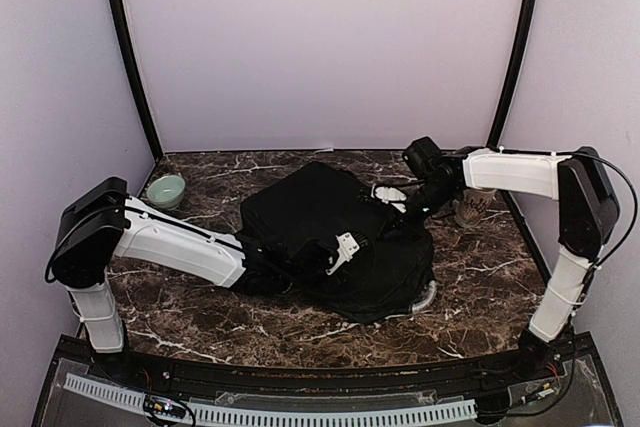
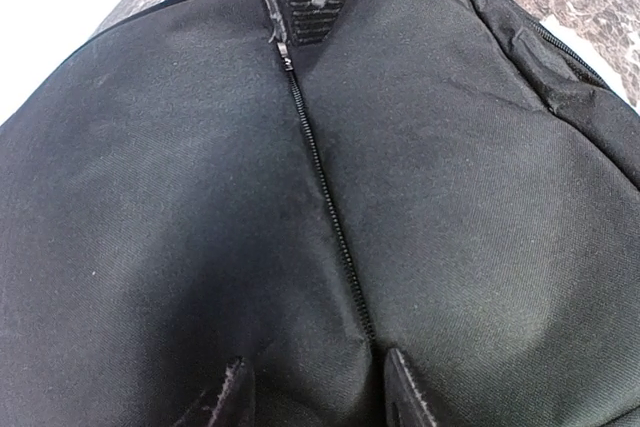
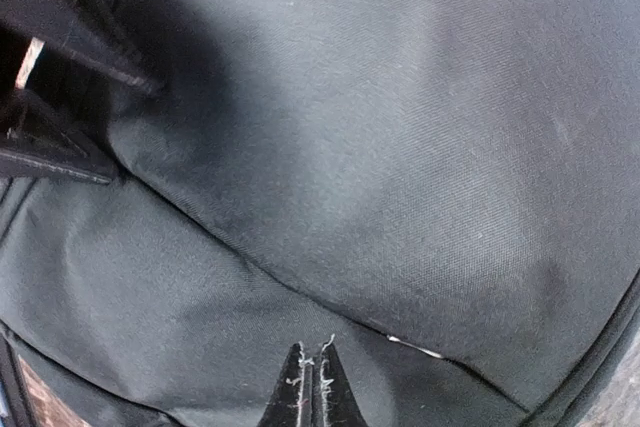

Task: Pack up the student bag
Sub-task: Hold the lower front pocket of the student bag.

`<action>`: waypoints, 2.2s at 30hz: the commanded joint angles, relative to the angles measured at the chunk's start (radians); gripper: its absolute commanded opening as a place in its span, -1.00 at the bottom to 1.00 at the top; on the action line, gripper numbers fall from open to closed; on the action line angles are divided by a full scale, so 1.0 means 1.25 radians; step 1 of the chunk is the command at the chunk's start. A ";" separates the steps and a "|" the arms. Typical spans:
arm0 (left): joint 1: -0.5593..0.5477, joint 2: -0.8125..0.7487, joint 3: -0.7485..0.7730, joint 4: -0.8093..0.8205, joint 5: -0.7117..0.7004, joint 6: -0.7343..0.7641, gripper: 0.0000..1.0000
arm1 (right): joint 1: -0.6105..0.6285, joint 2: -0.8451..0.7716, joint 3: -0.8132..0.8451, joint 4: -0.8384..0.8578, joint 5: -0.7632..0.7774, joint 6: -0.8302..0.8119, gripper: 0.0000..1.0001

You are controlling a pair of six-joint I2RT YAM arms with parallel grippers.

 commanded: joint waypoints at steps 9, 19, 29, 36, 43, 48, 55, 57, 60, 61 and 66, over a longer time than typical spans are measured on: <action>0.040 0.066 0.117 -0.016 0.000 0.009 0.44 | -0.147 0.015 0.011 0.105 -0.104 0.407 -0.37; 0.097 0.235 0.385 -0.212 0.096 -0.008 0.49 | -0.188 -0.021 -0.040 0.140 -0.141 0.423 -0.30; 0.106 0.363 0.542 -0.372 0.030 0.013 0.27 | -0.188 -0.010 -0.038 0.127 -0.152 0.447 -0.15; 0.138 0.347 0.500 -0.352 0.105 -0.028 -0.72 | -0.188 0.060 -0.026 0.106 -0.245 0.436 -0.06; 0.138 0.292 0.433 -0.254 0.155 -0.071 -1.00 | -0.180 0.130 -0.005 0.092 -0.286 0.445 -0.07; 0.138 0.211 0.335 -0.103 0.223 -0.140 -1.00 | -0.166 0.151 0.008 0.089 -0.262 0.456 -0.06; 0.133 0.112 0.223 0.076 0.289 -0.175 -1.00 | -0.136 0.115 -0.009 0.130 -0.233 0.476 0.08; 0.131 0.094 0.202 0.107 0.304 -0.172 -1.00 | -0.128 0.117 -0.007 0.137 -0.233 0.478 0.11; 0.128 0.078 0.185 0.124 0.315 -0.171 -1.00 | -0.121 0.117 -0.016 0.171 -0.265 0.494 0.20; 0.127 0.075 0.183 0.124 0.315 -0.171 -1.00 | -0.118 0.119 -0.017 0.176 -0.272 0.496 0.20; 0.126 0.069 0.172 0.132 0.308 -0.171 -1.00 | -0.114 0.137 -0.019 0.200 -0.370 0.499 0.17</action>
